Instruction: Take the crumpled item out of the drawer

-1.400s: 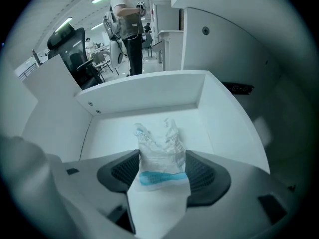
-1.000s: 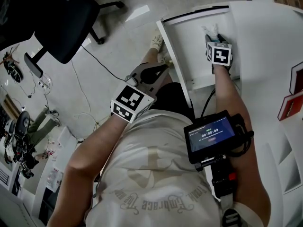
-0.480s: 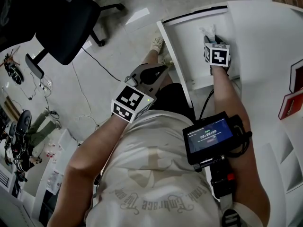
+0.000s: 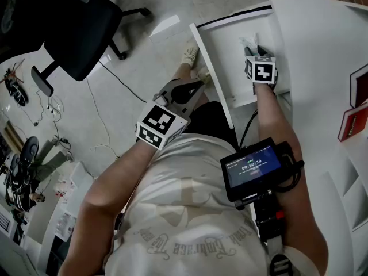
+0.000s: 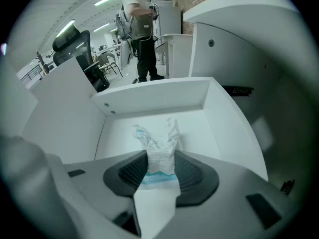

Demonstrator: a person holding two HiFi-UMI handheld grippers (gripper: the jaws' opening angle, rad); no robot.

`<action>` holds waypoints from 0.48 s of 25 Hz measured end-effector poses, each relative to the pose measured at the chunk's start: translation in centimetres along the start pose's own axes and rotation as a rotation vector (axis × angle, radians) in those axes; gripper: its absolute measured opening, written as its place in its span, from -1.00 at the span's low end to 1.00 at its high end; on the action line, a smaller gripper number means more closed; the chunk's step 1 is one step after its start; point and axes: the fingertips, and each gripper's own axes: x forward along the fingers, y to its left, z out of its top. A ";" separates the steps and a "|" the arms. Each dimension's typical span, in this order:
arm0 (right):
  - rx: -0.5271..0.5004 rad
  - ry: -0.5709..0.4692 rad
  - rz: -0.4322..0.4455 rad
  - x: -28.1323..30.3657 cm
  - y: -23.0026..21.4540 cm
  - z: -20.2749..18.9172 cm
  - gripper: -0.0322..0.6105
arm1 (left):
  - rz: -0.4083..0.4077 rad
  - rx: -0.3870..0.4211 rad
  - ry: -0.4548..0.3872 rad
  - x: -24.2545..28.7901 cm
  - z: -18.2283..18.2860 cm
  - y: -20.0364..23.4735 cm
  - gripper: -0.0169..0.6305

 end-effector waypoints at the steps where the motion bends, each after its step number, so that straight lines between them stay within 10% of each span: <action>1: 0.000 -0.003 0.001 -0.2 0.0 -0.1 -0.34 | 0.002 0.001 -0.001 0.0 -0.1 -0.1 -0.86; 12: 0.000 -0.044 0.027 -3.0 1.1 -1.0 -0.34 | 0.013 0.032 -0.024 -1.1 -0.3 -1.8 -0.86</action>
